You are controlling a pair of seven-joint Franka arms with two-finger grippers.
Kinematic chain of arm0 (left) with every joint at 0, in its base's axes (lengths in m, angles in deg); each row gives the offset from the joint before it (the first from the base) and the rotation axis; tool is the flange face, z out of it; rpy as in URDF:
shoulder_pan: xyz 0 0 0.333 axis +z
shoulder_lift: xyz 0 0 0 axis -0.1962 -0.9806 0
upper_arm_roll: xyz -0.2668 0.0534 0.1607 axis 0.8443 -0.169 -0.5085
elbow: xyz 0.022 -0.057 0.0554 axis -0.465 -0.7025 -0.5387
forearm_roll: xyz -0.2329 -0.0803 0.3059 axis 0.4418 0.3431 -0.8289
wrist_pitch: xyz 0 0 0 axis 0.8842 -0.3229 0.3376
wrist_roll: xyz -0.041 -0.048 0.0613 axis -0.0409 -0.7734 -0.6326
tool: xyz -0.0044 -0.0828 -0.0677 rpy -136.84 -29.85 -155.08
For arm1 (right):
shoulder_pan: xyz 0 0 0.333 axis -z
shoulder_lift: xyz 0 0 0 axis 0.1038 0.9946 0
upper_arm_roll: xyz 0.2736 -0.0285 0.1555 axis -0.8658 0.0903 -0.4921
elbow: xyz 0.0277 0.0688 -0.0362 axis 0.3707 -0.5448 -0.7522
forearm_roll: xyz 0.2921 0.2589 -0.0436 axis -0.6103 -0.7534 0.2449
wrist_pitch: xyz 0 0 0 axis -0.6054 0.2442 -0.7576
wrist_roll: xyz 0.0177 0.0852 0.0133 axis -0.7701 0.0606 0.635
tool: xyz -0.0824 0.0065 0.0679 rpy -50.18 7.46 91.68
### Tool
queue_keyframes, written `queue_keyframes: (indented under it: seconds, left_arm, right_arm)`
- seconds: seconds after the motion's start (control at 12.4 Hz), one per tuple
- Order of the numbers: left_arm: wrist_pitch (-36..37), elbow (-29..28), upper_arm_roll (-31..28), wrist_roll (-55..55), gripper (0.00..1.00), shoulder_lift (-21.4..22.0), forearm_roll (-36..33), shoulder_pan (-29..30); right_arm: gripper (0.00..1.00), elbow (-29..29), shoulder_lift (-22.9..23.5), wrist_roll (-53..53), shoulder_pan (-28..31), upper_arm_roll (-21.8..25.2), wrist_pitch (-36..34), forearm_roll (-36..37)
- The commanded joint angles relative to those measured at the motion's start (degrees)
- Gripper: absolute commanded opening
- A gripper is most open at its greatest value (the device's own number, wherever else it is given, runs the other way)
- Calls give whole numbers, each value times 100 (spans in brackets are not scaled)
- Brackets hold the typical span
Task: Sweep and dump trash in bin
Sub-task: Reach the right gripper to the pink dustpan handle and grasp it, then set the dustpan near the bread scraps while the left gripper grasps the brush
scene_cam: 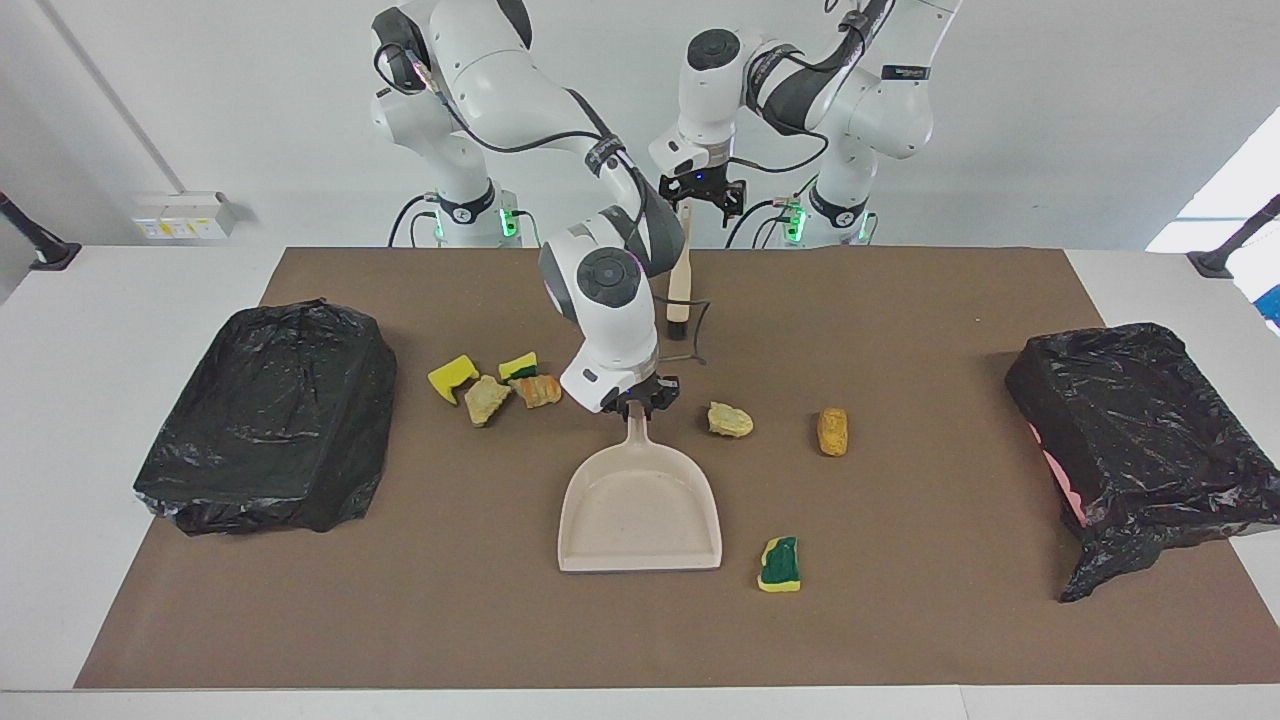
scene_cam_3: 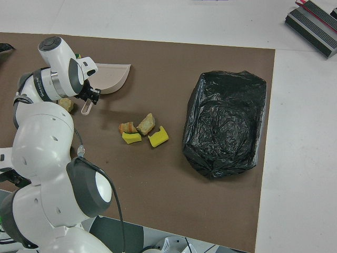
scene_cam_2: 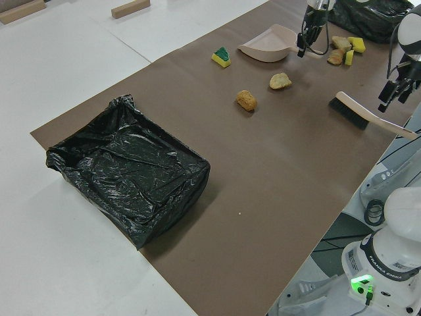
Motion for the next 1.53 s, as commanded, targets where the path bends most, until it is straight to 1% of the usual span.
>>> queue_keyframes:
  seconds: [0.0,0.08,0.16,0.32,0.48,0.56,0.64,0.72,0.81,0.89,0.97,1.05,1.21,1.37,1.45]
  left_arm:
    - [-367,-383,-102,-235,100,110,42,-325]
    - [-655,-506,-102,-322,100,-13,42,-456]
    - [-893,-577,-102,-454,100,-162,42,-570]
    - [-1202,-577,-102,-490,100,-347,42,-572]
    - [-1247,-577,-102,-508,100,-453,51,-580]
    - [-1247,-577,-102,-525,100,-453,51,-580]
    - [-1239,-569,-102,-534,97,-453,59,-580]
    - [-1212,-560,-102,-612,88,-462,138,-572]
    - [-1203,-569,-111,-587,70,-462,165,-554]
    - [-1186,-551,-111,-604,55,-471,182,-537]
    - [-1168,-525,-111,-622,29,-532,235,-510]
    - [-1142,-516,-120,-596,0,-532,244,-510]
    - [-1063,-455,-129,-587,0,-550,235,-510]
    - [-687,-88,-155,-569,0,-629,235,-379]
    - [-459,123,-155,-569,0,-629,227,-213]
  right_arm:
    - [0,-81,-312,-1333,231,-38,-137,-31]
    - [0,-82,-348,-2034,336,-38,-364,-4]
    - [0,-90,-357,-2668,346,5,-471,171]
    - [0,-99,-348,-3470,503,-12,-498,479]
    - [0,-152,-348,-4506,723,-12,-655,489]
    - [0,-152,-339,-4824,933,-21,-726,489]
    - [0,-152,-313,-5141,1066,-21,-709,515]
    - [0,-169,-287,-5649,1049,-21,-683,646]
    - [0,-230,-313,-6002,1014,-12,-709,830]
    - [0,-274,-348,-6414,1014,-29,-752,1049]
    - [0,-388,-409,-6792,953,-30,-770,1095]
    - [0,-572,-497,-6883,953,-47,-649,1095]
    - [0,-644,-541,-6911,883,-56,-630,1086]
    - [0,-644,-638,-6579,533,-65,-883,1104]
    - [0,-644,-647,-6455,479,-65,-920,1121]
